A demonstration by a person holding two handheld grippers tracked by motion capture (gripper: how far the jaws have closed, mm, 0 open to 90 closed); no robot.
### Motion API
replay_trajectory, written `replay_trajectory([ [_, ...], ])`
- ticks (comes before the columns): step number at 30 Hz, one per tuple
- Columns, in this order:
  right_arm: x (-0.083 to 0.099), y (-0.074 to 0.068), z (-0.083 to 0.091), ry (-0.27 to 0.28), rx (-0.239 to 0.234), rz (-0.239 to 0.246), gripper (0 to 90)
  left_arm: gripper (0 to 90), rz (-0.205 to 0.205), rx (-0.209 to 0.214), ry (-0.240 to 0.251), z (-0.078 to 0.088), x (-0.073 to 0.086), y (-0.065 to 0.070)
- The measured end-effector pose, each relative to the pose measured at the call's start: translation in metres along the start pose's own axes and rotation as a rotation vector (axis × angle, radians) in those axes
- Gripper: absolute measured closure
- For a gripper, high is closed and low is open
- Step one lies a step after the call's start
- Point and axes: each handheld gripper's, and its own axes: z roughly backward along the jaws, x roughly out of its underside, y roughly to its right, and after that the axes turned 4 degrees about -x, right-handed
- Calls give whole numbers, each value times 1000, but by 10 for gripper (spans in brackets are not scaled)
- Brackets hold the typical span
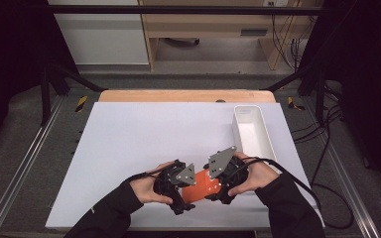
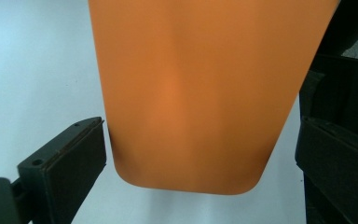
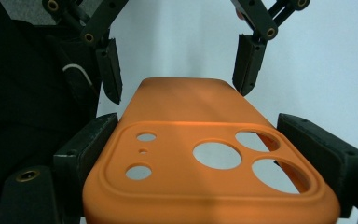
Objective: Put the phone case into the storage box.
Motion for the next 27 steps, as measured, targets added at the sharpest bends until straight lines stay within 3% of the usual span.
replay_trajectory([
  [11,0,1,-3,-13,-7,-6,158,40,2,23,-15,-7,-8,-1],
  [16,0,0,-3,-20,-8,-9,158,42,-10,29,-20,-10,-9,0],
  [20,-1,1,-3,-22,-7,-8,158,53,-45,22,-33,-10,-10,0],
  [27,-3,1,-6,-32,-11,-5,158,55,-51,39,-51,-14,-11,-1],
])
